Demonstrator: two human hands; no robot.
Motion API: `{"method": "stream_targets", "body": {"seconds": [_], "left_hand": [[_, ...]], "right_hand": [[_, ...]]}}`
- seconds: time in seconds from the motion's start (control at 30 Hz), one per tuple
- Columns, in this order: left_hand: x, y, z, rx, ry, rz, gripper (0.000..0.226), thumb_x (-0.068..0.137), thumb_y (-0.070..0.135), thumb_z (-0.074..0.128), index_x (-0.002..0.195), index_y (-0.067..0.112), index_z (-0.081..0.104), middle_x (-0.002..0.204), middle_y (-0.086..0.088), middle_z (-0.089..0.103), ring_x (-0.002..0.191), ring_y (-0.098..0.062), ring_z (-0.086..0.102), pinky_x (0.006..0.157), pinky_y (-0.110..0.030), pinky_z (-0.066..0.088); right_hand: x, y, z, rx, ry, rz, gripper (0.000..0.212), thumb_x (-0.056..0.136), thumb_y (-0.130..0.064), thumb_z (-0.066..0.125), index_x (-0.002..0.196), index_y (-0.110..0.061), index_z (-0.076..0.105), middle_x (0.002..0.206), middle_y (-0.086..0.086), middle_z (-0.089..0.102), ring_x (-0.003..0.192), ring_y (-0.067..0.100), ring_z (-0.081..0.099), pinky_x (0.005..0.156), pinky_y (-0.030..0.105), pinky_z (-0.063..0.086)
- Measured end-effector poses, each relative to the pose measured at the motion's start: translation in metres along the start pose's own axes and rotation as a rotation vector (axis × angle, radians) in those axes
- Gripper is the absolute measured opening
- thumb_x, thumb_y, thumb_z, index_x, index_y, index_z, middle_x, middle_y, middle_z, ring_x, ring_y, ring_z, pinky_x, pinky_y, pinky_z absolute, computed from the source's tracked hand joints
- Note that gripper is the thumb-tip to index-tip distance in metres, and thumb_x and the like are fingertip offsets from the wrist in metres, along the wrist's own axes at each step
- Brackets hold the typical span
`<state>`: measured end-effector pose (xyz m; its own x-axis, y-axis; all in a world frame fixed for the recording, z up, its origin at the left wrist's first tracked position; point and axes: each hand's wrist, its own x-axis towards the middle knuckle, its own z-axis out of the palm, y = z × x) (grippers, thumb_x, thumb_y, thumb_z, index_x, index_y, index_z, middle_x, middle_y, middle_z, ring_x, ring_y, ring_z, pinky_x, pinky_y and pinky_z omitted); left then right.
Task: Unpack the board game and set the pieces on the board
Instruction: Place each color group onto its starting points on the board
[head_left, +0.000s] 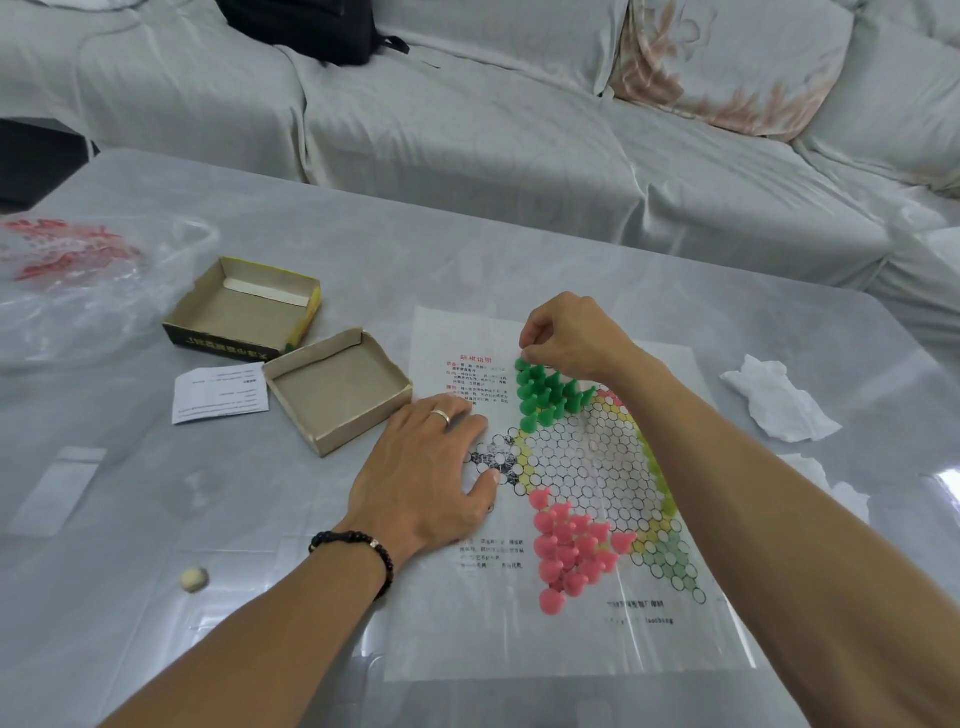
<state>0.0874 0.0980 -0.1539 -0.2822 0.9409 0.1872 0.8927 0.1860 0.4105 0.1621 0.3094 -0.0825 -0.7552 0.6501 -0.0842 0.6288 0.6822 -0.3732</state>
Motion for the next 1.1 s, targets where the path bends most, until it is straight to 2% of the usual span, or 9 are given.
{"method": "stream_targets", "body": {"seconds": [0.17,0.3,0.43,0.53,0.6,0.77,0.9,1.03,1.1], "left_hand": [[0.0,0.001,-0.001,-0.003,0.002,0.006,0.044,0.084,0.053,0.046,0.119,0.027,0.051,0.132,0.007,0.044,0.128,-0.013,0.033,0.111,-0.03,0.022],[-0.001,0.001,-0.003,-0.032,0.007,0.006,0.048,0.087,0.05,0.039,0.126,0.025,0.052,0.137,0.005,0.043,0.131,-0.012,0.03,0.113,-0.029,0.018],[-0.001,0.001,-0.007,-0.078,-0.018,0.008,0.061,0.08,0.045,0.03,0.133,0.021,0.05,0.141,0.004,0.042,0.132,-0.011,0.028,0.113,-0.029,0.017],[-0.001,0.001,-0.008,-0.097,-0.037,-0.005,0.066,0.075,0.04,0.036,0.138,0.021,0.045,0.144,0.005,0.039,0.136,-0.011,0.024,0.115,-0.027,0.013],[-0.001,-0.001,-0.007,-0.088,-0.056,0.0,0.059,0.075,0.034,0.045,0.132,0.02,0.051,0.146,0.006,0.036,0.139,-0.01,0.019,0.113,-0.024,0.008],[0.002,-0.005,-0.011,-0.158,-0.086,-0.013,0.037,0.079,0.029,0.058,0.113,0.016,0.062,0.135,0.006,0.043,0.129,-0.013,0.033,0.104,-0.022,0.026],[0.002,-0.007,-0.018,-0.089,-0.155,0.057,0.037,0.089,0.034,0.052,0.122,0.017,0.057,0.138,0.004,0.041,0.129,-0.014,0.033,0.106,-0.025,0.029],[-0.009,-0.004,-0.024,-0.059,-0.121,0.115,0.042,0.097,0.033,0.04,0.134,0.016,0.046,0.142,-0.002,0.044,0.137,-0.019,0.029,0.11,-0.027,0.024],[-0.021,-0.005,-0.032,-0.049,-0.063,0.12,0.046,0.093,0.035,0.036,0.13,0.014,0.052,0.134,-0.004,0.052,0.133,-0.022,0.038,0.106,-0.03,0.032]], "right_hand": [[0.002,0.0,0.003,-0.013,-0.025,0.019,0.005,0.081,-0.01,0.071,0.082,-0.014,0.073,0.079,-0.004,0.07,0.077,0.012,0.068,0.071,0.03,0.06],[0.002,0.0,0.001,-0.003,-0.032,0.021,0.006,0.081,-0.014,0.073,0.087,-0.015,0.074,0.083,-0.005,0.07,0.08,0.01,0.067,0.072,0.024,0.057],[-0.001,-0.002,-0.004,0.005,0.026,0.012,0.012,0.087,-0.017,0.064,0.092,-0.014,0.074,0.087,-0.003,0.071,0.082,0.009,0.065,0.073,0.022,0.053],[-0.008,-0.005,-0.006,-0.005,0.053,0.01,0.016,0.089,-0.018,0.06,0.093,-0.013,0.074,0.089,-0.001,0.072,0.08,0.011,0.065,0.072,0.023,0.053],[-0.016,-0.008,-0.006,-0.01,0.081,0.001,0.017,0.09,-0.018,0.058,0.094,-0.012,0.074,0.088,0.0,0.072,0.08,0.013,0.066,0.074,0.026,0.054],[-0.039,-0.013,-0.011,-0.015,0.119,0.001,0.019,0.091,-0.017,0.057,0.097,-0.01,0.073,0.09,0.001,0.072,0.082,0.015,0.065,0.076,0.027,0.055],[-0.055,-0.021,-0.007,-0.011,0.12,0.003,0.018,0.091,-0.019,0.057,0.098,-0.012,0.072,0.091,0.001,0.072,0.081,0.013,0.066,0.078,0.03,0.057],[-0.074,-0.03,0.004,-0.01,0.116,0.004,0.019,0.089,-0.019,0.055,0.097,-0.014,0.072,0.093,-0.001,0.072,0.084,0.013,0.065,0.08,0.032,0.055],[-0.086,-0.039,0.011,-0.02,0.117,-0.016,0.02,0.09,-0.018,0.054,0.099,-0.013,0.072,0.099,-0.001,0.072,0.09,0.014,0.063,0.083,0.03,0.052]]}}
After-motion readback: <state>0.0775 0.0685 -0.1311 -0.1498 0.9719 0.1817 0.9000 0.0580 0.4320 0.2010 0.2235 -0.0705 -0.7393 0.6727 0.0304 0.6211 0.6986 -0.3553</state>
